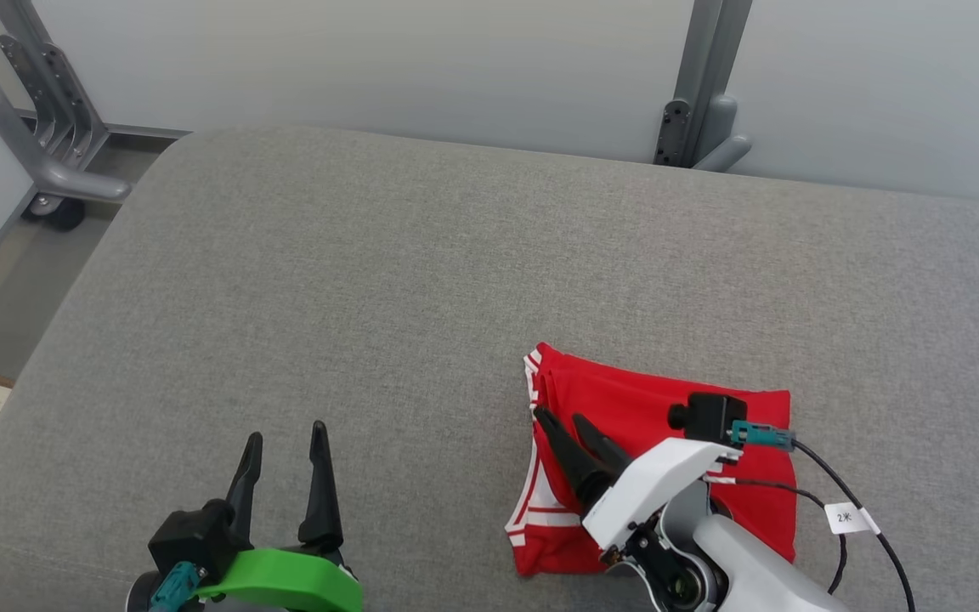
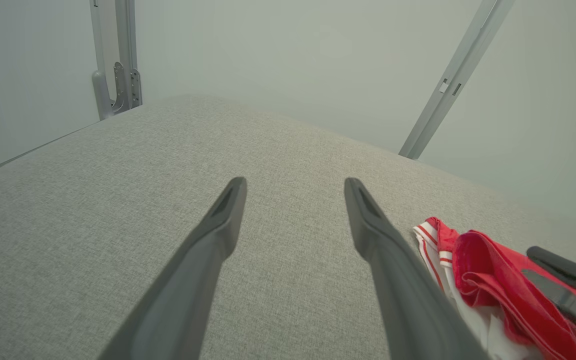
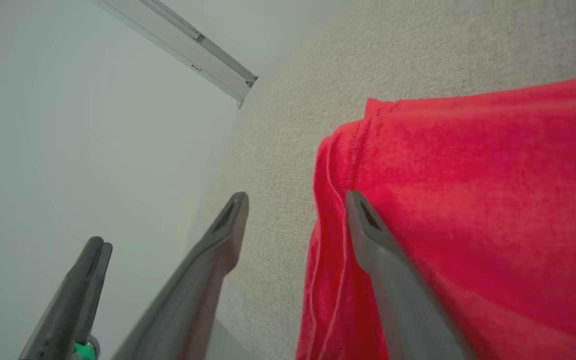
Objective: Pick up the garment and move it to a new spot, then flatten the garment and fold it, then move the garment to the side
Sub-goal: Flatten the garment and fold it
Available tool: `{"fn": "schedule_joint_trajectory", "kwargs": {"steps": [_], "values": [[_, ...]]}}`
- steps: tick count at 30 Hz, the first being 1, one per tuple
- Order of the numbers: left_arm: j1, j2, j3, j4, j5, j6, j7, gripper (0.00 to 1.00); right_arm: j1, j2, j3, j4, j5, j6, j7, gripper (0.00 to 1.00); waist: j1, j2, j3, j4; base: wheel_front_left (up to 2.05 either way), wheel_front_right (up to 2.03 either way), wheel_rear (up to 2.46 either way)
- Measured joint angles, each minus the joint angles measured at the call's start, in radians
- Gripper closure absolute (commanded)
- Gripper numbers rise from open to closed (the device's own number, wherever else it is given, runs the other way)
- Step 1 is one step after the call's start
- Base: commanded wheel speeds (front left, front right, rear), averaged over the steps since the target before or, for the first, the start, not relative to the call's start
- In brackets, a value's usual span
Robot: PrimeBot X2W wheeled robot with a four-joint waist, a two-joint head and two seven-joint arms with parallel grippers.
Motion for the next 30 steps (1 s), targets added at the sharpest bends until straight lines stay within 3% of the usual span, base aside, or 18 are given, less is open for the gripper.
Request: {"fn": "schedule_joint_trajectory", "kwargs": {"steps": [5,9,14,18,19,21,22,23,24,30], "values": [[0.006,-0.002,-0.001,0.004,0.001,-0.003,0.000,0.00,-0.024,0.001,0.002,0.002,-0.007,0.000,-0.081,0.00,0.0000,0.0000,-0.010,-0.014,0.00,0.00,0.00],[0.012,-0.004,-0.009,0.005,0.003,-0.004,0.000,0.00,-0.040,-0.004,-0.053,0.027,-0.102,0.000,-0.131,0.00,0.0000,0.0000,-0.018,-0.030,0.00,0.00,0.00],[0.016,-0.006,-0.016,0.005,0.009,-0.005,0.000,0.00,-0.044,-0.062,-0.150,0.049,-0.366,0.000,-0.148,0.00,0.0000,0.0000,-0.024,-0.053,0.00,0.00,0.00],[0.017,-0.007,-0.020,0.005,0.009,-0.006,0.000,0.00,0.010,-0.039,-0.240,0.009,-0.518,0.000,-0.152,0.00,0.0000,0.0000,-0.023,-0.064,0.00,0.00,0.00],[0.017,-0.007,-0.022,0.006,0.009,-0.006,0.000,0.00,0.033,-0.029,-0.251,0.000,-0.542,0.000,-0.152,0.04,0.0000,0.0001,-0.021,-0.063,0.00,0.00,0.00],[0.017,-0.007,-0.023,0.006,0.009,-0.008,0.000,0.00,0.064,-0.019,-0.265,-0.015,-0.589,0.000,-0.152,0.54,0.0000,0.0000,-0.019,-0.062,0.00,0.00,0.00],[0.016,-0.006,-0.023,0.006,0.009,-0.009,0.000,0.00,0.074,-0.018,-0.271,-0.024,-0.613,0.000,-0.152,0.67,0.0000,0.0000,-0.018,-0.060,0.00,0.00,0.00],[0.016,-0.006,-0.023,0.006,0.009,-0.009,0.000,0.00,0.083,-0.015,-0.271,-0.029,-0.634,0.000,-0.152,0.89,0.0000,0.0000,-0.016,-0.058,0.00,0.00,0.00],[0.015,-0.006,-0.024,0.006,0.009,-0.009,0.000,0.00,0.094,-0.012,-0.272,-0.031,-0.641,0.000,-0.152,1.00,0.0000,0.0000,-0.014,-0.055,0.00,0.00,0.00],[0.001,-0.003,-0.027,0.006,0.011,-0.009,0.000,0.00,0.120,-0.002,-0.209,-0.003,-0.658,0.000,-0.152,1.00,0.0000,0.0000,0.003,-0.024,0.00,0.00,0.00]]}}
